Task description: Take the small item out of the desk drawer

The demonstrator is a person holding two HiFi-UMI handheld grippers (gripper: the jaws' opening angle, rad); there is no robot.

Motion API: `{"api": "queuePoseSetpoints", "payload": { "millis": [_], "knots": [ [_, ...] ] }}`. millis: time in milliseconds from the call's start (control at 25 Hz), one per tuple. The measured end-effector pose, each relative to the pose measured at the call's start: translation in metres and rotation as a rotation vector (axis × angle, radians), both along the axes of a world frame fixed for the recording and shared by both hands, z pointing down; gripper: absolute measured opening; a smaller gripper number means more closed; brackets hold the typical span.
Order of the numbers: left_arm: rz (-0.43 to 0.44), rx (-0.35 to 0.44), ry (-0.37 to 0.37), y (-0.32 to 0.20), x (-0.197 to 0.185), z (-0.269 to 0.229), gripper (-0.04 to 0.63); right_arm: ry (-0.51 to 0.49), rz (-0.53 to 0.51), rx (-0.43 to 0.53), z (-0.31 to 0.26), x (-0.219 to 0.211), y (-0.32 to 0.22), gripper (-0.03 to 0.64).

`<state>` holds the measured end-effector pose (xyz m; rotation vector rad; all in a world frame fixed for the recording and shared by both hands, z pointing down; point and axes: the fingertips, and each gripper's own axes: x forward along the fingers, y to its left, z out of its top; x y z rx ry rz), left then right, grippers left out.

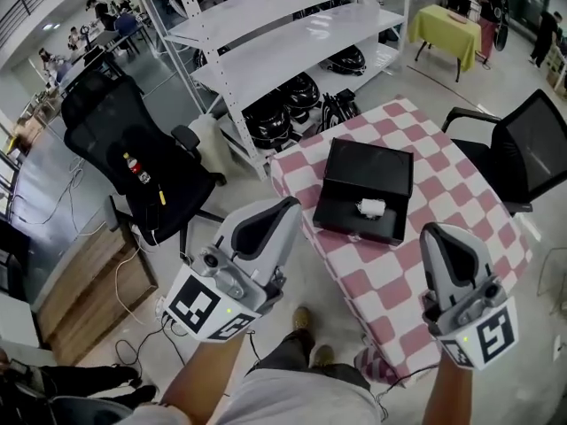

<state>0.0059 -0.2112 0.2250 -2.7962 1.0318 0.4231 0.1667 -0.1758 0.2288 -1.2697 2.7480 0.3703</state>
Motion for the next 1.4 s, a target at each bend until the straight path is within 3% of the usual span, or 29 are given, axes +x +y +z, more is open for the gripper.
{"api": "queuePoseSetpoints", "payload": {
  "millis": [800, 1400],
  "knots": [
    [0.153, -0.008, 0.009, -0.114, -0.011, 0.023, 0.014, 0.177, 0.1, -0.107, 0.04, -0.031, -0.115, 0.011],
    [0.112, -0.07, -0.016, -0.153, 0.011, 0.057, 0.014, 0.485, 0.004, -0.335, 0.136, -0.029, -0.149, 0.012]
  ]
}}
